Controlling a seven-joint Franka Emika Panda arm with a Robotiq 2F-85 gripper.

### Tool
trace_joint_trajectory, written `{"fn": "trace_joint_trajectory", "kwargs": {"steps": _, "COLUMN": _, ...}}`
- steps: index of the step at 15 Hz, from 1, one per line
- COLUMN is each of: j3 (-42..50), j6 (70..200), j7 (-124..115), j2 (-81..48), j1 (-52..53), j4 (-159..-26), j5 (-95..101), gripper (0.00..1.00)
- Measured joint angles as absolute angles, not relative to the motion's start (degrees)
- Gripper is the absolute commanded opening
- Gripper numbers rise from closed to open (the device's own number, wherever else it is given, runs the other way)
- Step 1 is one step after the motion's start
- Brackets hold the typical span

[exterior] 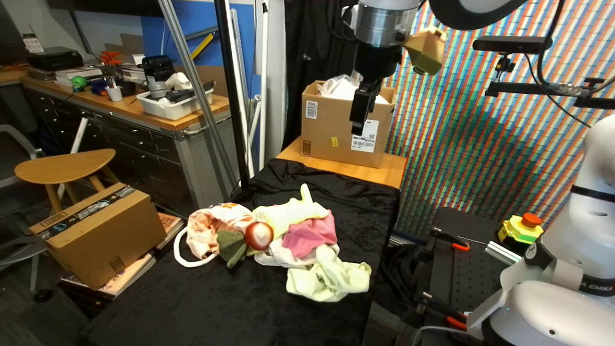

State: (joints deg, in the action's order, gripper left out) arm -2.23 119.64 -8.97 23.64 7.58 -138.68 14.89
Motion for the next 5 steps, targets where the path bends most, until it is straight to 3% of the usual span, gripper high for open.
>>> {"fn": "trace_joint_trajectory", "kwargs": {"steps": 5, "j3": -1.5, "j6": 126.7, "j7": -7.7, "j2": 29.3, "j1": 4.9, "j4": -144.4, "j5": 14.6, "gripper": 1.0}}
